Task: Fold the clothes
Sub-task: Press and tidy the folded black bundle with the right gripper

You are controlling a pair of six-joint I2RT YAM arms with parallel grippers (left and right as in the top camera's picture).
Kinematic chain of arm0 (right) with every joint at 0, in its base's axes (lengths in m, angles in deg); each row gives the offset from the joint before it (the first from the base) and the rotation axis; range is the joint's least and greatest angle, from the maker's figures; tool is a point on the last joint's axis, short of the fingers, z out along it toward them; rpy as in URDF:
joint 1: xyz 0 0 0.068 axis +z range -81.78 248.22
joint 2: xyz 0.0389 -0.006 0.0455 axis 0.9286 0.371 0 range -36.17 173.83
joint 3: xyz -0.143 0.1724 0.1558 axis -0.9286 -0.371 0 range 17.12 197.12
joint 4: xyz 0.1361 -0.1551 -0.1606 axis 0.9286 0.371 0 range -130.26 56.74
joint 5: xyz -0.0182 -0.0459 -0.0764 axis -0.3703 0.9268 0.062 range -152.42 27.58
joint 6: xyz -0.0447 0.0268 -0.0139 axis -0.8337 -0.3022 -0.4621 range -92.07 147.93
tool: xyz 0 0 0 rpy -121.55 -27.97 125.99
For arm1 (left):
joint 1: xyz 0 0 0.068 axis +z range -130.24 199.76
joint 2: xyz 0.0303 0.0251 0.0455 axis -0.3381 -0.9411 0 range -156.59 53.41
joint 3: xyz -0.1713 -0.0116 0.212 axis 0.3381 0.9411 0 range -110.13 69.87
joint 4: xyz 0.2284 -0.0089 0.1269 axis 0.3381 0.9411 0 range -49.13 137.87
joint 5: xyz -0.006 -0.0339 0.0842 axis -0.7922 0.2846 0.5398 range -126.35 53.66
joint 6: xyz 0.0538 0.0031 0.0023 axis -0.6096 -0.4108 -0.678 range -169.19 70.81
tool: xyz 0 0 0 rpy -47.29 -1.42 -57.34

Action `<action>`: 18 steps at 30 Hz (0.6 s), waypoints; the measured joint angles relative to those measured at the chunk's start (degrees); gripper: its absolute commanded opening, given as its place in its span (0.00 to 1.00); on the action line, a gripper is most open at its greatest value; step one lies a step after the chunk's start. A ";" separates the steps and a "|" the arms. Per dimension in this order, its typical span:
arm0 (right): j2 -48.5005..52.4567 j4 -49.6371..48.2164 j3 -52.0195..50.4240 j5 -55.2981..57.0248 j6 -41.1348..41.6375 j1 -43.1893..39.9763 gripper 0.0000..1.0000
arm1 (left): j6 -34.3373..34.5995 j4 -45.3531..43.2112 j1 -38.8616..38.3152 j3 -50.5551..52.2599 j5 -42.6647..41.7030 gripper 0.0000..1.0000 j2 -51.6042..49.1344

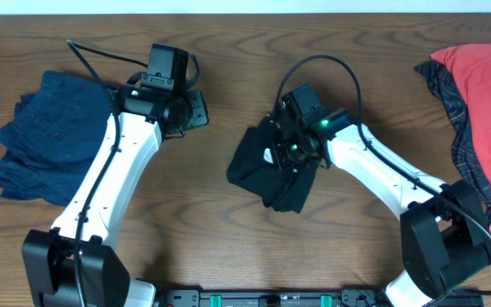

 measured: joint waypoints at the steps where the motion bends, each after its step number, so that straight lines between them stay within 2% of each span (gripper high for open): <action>1: -0.11 1.70 0.00 2.14 1.46 -0.04 0.01 | 0.00 0.22 0.00 0.00 -0.02 0.40 0.00; 14: -5.16 20.68 0.00 23.41 16.22 -1.49 0.01 | 0.02 1.20 0.00 0.00 -1.75 0.40 0.00; 16: -5.16 23.82 0.00 26.67 19.61 -1.51 0.05 | 0.02 1.27 0.00 0.00 -1.95 0.40 0.00; 18: -5.16 25.88 0.00 29.66 22.80 -1.53 0.22 | 0.02 1.44 0.00 0.00 -2.16 0.40 0.00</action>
